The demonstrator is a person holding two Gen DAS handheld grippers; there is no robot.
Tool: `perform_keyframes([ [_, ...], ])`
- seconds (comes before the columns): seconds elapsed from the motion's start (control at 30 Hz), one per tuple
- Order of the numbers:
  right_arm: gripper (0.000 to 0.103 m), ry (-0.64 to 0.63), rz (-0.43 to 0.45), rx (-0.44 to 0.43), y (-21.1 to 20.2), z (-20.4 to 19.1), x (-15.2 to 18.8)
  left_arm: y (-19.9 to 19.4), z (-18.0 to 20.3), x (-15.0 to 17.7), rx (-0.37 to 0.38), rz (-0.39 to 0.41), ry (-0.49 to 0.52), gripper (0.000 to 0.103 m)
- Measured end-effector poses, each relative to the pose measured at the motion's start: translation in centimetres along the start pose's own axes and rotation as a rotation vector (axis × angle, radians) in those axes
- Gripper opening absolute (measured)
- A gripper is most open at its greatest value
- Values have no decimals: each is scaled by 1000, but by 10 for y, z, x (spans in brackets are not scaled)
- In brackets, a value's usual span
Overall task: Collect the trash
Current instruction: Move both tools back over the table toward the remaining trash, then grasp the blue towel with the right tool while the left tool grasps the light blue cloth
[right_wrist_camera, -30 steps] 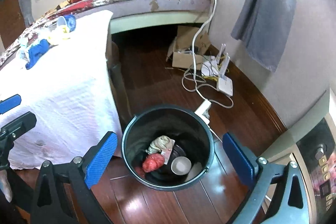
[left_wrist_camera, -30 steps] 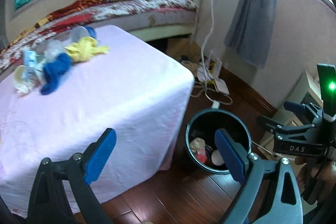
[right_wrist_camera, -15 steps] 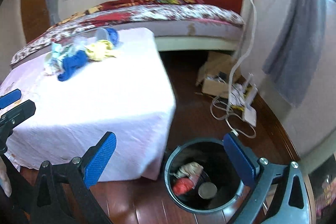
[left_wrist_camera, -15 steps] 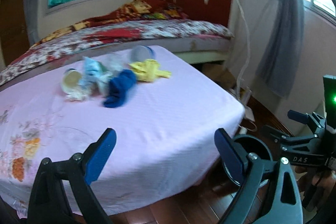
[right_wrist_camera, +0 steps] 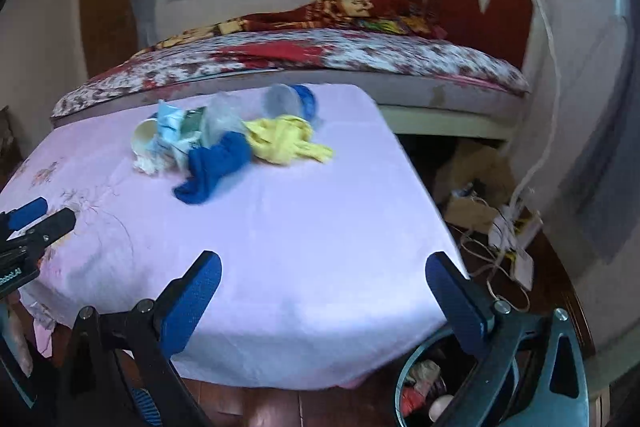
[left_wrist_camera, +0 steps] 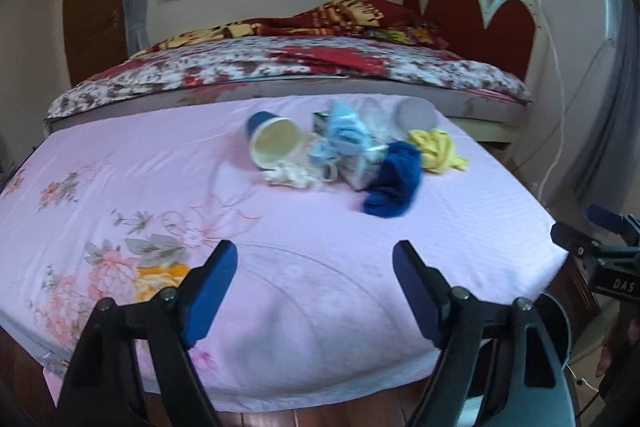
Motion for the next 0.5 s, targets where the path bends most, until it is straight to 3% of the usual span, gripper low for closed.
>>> perform_keyframes([
  [0.3,101,-57,-18,-85,60,-52,-32,35,-27,-10,-33,-21,-18,75],
  [0.5,92,-91,-62,-117,116,-79,-51,64,-33,-20,-23,-35,-35,75],
])
Point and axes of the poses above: each gripper's, at about its wrist camera, not at the fingertips, and y roughly the way its jaws point, z to its right, x to its underside, the point moved 7 cm from there along y, roughly the way its jaws point, and after that the axes turned 5 degrees about z, right-handed, at the moved point
